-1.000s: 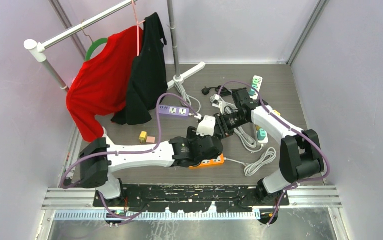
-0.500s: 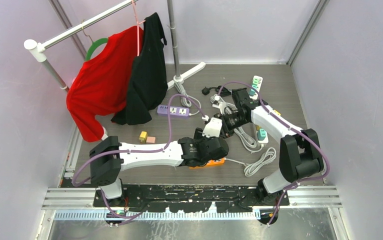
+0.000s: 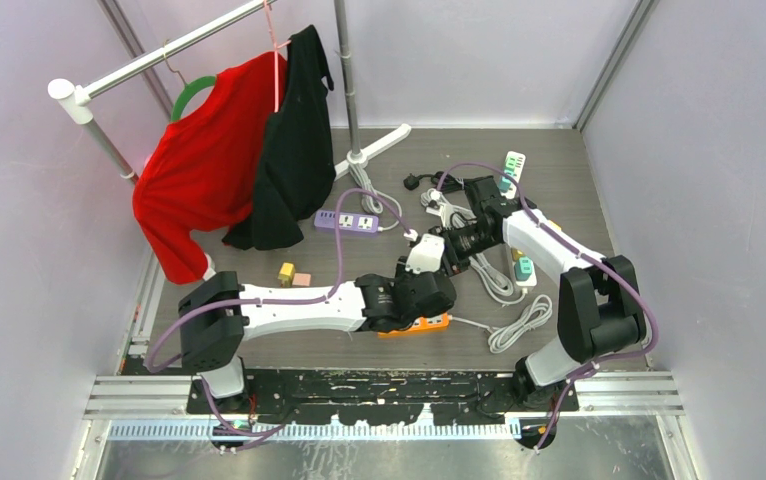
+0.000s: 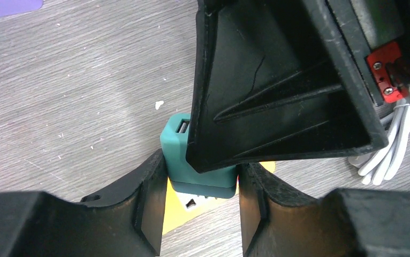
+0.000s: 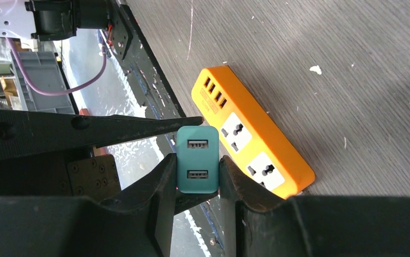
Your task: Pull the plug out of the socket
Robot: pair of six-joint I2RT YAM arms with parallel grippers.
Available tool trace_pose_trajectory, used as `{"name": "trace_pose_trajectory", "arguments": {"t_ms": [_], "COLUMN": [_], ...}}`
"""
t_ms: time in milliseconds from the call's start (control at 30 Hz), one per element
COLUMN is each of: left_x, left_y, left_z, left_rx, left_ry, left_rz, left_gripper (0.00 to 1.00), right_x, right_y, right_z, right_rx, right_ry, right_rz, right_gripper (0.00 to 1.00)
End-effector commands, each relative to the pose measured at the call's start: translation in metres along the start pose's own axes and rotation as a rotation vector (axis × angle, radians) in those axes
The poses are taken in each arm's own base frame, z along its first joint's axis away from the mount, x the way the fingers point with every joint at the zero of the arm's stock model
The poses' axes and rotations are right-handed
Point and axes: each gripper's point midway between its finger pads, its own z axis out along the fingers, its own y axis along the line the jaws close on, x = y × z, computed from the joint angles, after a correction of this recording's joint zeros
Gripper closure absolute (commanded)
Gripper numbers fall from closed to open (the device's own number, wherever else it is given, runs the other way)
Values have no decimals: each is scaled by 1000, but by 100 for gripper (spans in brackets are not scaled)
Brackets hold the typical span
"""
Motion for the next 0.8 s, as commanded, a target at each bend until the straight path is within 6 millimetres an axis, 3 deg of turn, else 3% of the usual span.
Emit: {"name": "trace_pose_trajectory", "arguments": {"t_ms": [0,100,233,467,767], "left_x": [-12,-12,-14,-8,-3], "left_y": [-4,3,18,55,121], "left_z": [-5,-6,-9,-17,-29], "left_rx": [48,26,-24,-140,-339], "left_ry": [-37,-47,-58,-71,-50], "left_rz": [-39,-35,-17,27,78], "left_gripper": [99,100,100,100,100], "right_x": [-13,-12,-12,-13,-12], "right_y": [14,13,12,11,9], "right_z": [-5,-5,-6,-7,-7], "right_rx": [-40,-35,-26,-15,-5], "right_ry": [-27,-28,-30,-32,-30], "right_rz": [-34,-44,-58,-70,-76], "right_gripper": [69,46,30,28,28]}}
